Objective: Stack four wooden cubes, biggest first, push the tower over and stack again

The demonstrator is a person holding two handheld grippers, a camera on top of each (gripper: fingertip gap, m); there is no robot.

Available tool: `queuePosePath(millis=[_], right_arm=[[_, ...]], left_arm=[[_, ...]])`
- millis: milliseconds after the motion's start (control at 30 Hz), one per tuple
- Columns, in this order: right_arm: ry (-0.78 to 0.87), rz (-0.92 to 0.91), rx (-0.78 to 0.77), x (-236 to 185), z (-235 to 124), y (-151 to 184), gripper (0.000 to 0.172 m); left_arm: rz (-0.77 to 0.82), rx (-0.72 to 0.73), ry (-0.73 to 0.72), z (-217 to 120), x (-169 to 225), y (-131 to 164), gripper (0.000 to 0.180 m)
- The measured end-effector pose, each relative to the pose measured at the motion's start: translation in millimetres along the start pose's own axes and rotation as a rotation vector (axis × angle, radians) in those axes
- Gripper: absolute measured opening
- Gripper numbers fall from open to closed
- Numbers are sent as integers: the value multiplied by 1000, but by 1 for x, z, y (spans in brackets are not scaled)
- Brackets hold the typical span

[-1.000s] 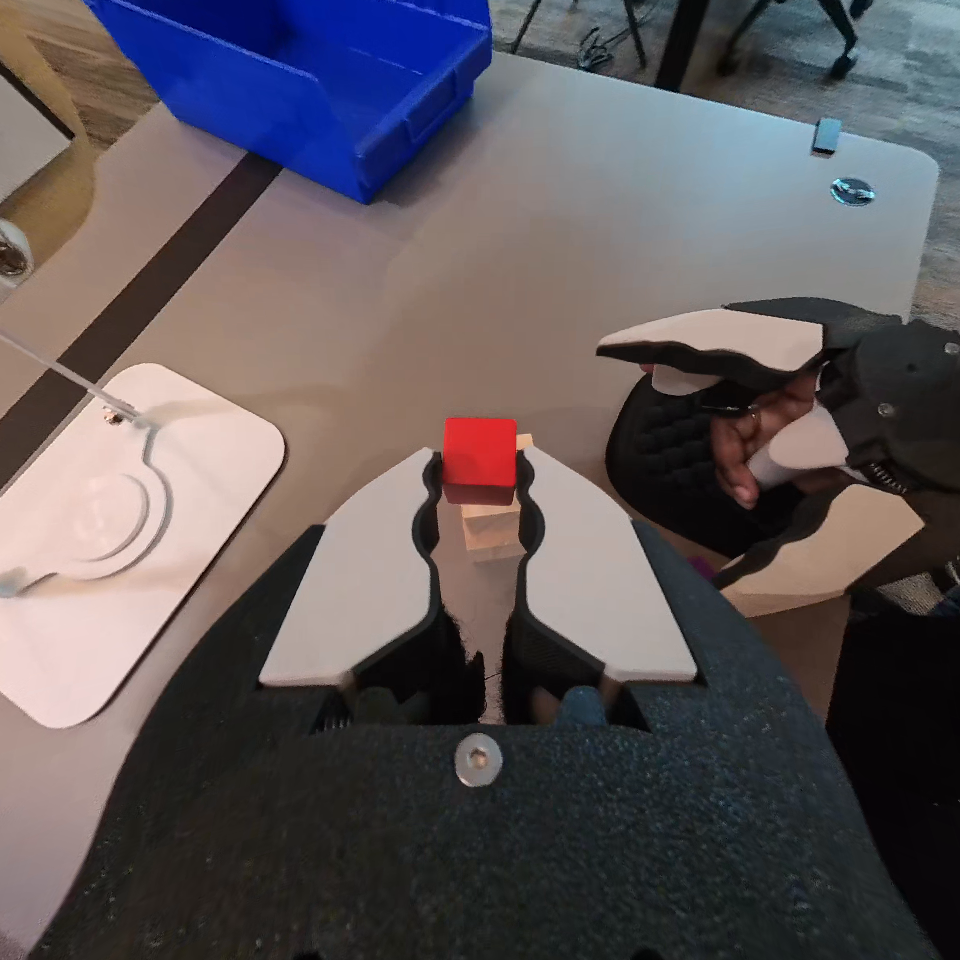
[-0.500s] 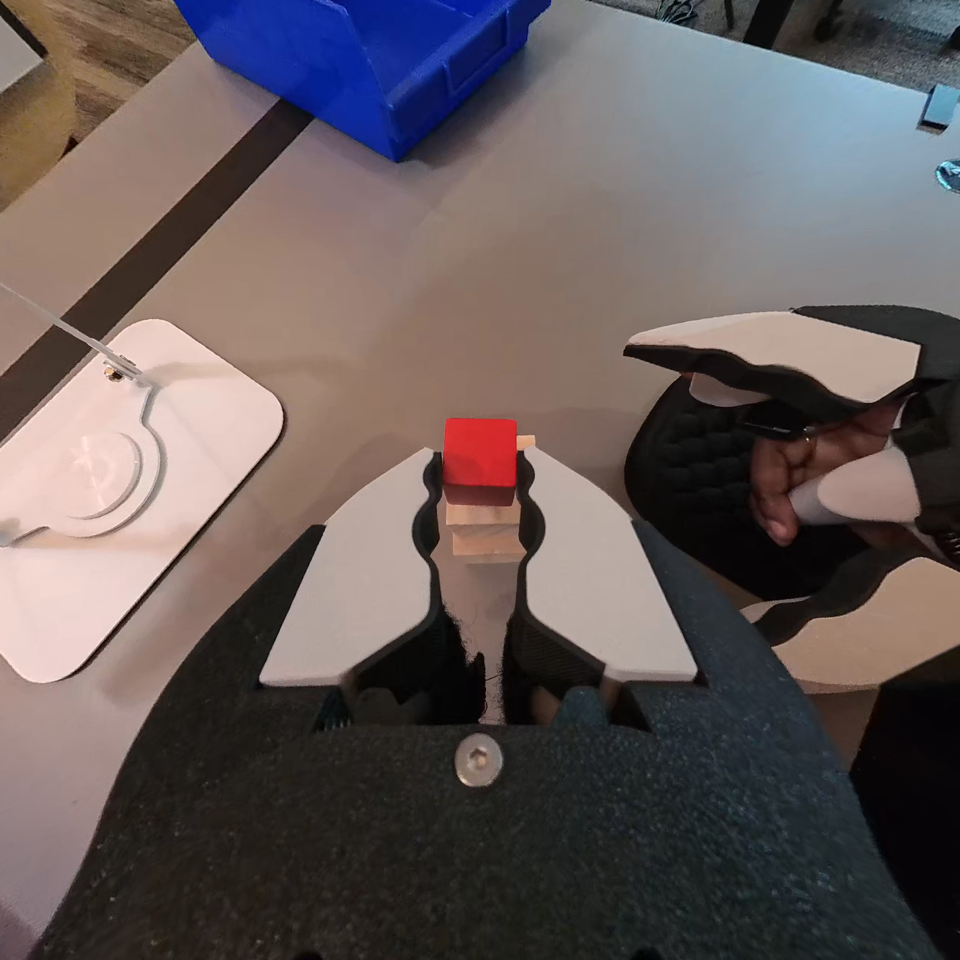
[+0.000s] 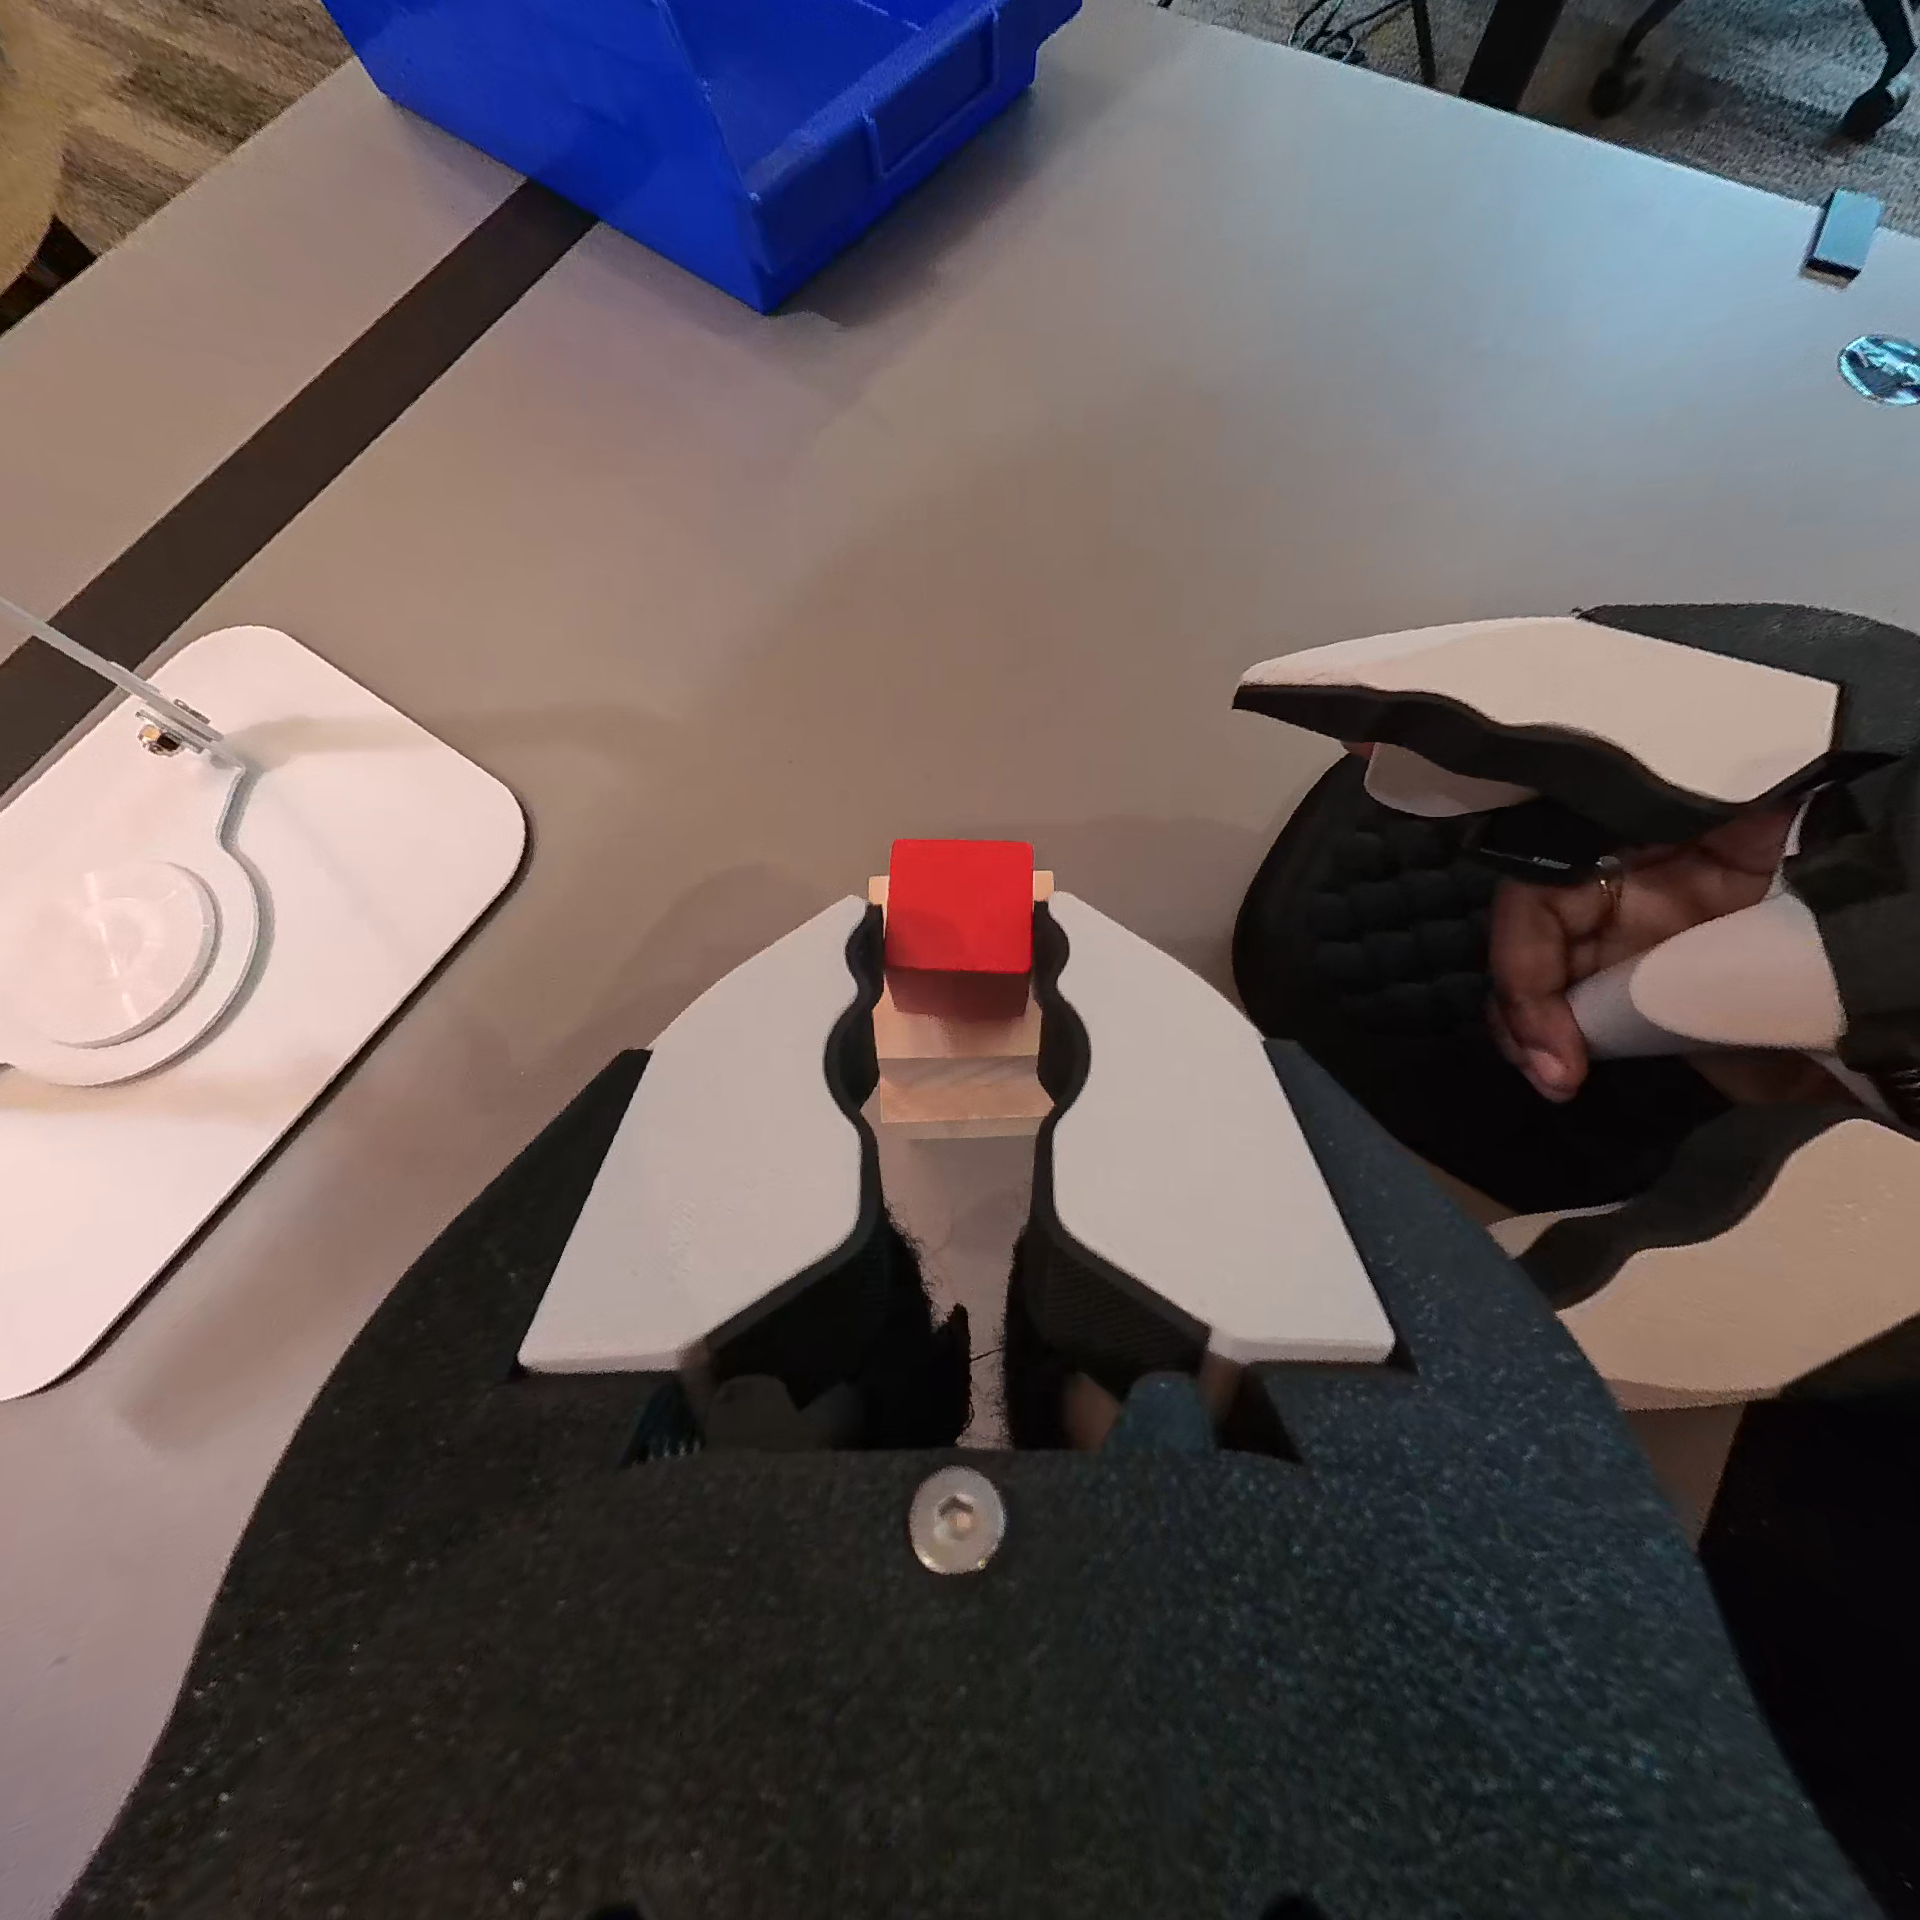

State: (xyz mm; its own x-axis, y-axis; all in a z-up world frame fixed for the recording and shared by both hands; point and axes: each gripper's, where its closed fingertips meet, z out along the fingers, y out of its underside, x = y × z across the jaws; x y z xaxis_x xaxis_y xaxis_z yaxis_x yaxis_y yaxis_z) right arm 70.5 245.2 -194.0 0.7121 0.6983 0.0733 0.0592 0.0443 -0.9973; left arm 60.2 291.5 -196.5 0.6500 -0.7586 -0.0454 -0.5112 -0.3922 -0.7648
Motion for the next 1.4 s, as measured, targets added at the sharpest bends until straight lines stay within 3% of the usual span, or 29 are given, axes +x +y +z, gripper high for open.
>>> queuePosePath(millis=[167, 300, 367, 467, 533, 667, 867, 933, 1133, 1400], right_arm=[[-2, -1, -1, 0, 0, 0, 113], [-5, 1, 2, 0, 0, 0, 112], [-9, 8, 4, 0, 0, 0, 112], [-16, 33, 8, 1, -1, -1, 112], [-18, 51, 8, 3, -1, -1, 112], [-12, 66, 8, 5, -1, 0, 111], [-2, 63, 11, 6, -1, -1, 111], [-3, 67, 14, 6, -1, -1, 111], [5, 91, 30, 9, -3, -3, 111], [1, 103, 37, 10, -4, -3, 110]], left_arm=[[-3, 7, -5, 0, -2, 1, 30], [14, 31, -26, -7, -7, -3, 56], [56, 77, -44, -21, -12, -8, 68], [167, 201, -29, -51, -15, -10, 73], [200, 263, 22, -70, -9, 1, 74], [84, 350, 117, -82, 22, 38, 85], [-63, 199, 9, -42, 64, 95, 80], [-69, 132, 40, -30, 83, 104, 73], [-132, 73, 147, -4, 117, 101, 57], [-70, 10, 95, 13, 120, 104, 42]])
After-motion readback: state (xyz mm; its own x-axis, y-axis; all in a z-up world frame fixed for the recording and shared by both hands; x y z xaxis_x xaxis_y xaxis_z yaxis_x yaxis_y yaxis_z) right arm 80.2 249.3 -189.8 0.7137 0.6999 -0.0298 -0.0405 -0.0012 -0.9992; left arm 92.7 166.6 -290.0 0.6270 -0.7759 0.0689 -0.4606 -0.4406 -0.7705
